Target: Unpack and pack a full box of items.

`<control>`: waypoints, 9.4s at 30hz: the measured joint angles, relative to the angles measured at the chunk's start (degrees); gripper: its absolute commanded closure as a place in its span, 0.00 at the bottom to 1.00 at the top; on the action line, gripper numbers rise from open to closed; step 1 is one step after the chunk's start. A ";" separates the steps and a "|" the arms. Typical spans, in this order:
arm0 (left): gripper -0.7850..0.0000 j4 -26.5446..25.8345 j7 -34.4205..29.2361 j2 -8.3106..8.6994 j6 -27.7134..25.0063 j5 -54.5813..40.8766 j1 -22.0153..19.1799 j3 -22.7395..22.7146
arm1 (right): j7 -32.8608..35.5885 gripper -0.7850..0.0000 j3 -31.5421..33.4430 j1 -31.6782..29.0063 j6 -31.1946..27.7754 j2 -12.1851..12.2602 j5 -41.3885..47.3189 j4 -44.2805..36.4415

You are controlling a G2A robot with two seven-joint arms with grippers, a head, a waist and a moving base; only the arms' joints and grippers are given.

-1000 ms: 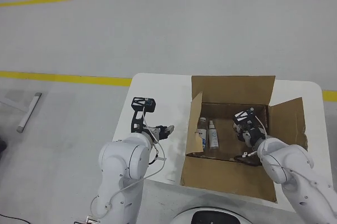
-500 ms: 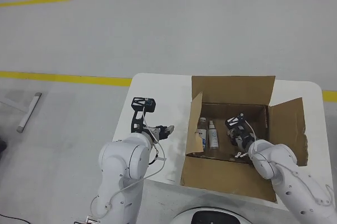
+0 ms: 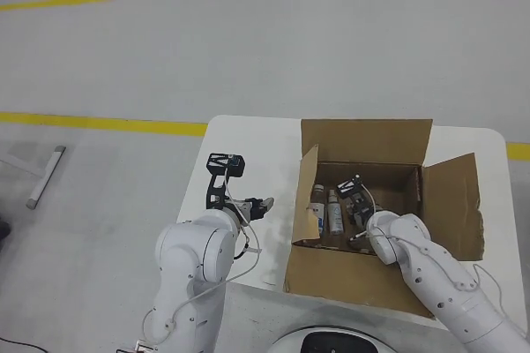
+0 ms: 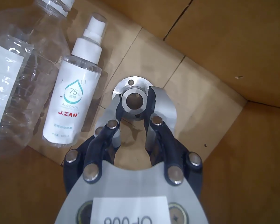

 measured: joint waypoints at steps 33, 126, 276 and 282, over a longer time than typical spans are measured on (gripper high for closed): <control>0.00 0.00 0.00 0.00 0.00 0.00 0.00 0.00 | -6.33 1.00 19.75 -16.32 -9.47 2.66 2.64 -34.37; 1.00 5.94 18.93 1.07 -19.36 -15.37 1.27 8.21 | -10.48 1.00 45.62 -32.04 -32.34 7.06 42.87 -33.18; 0.00 -6.04 16.87 9.42 -26.70 -13.99 10.85 -3.12 | -12.10 1.00 40.25 -25.73 -41.69 14.03 46.83 -29.76; 0.00 -7.19 18.13 10.00 -31.88 -8.77 11.61 -0.77 | -14.99 1.00 39.82 -28.17 -41.56 14.05 40.33 -32.82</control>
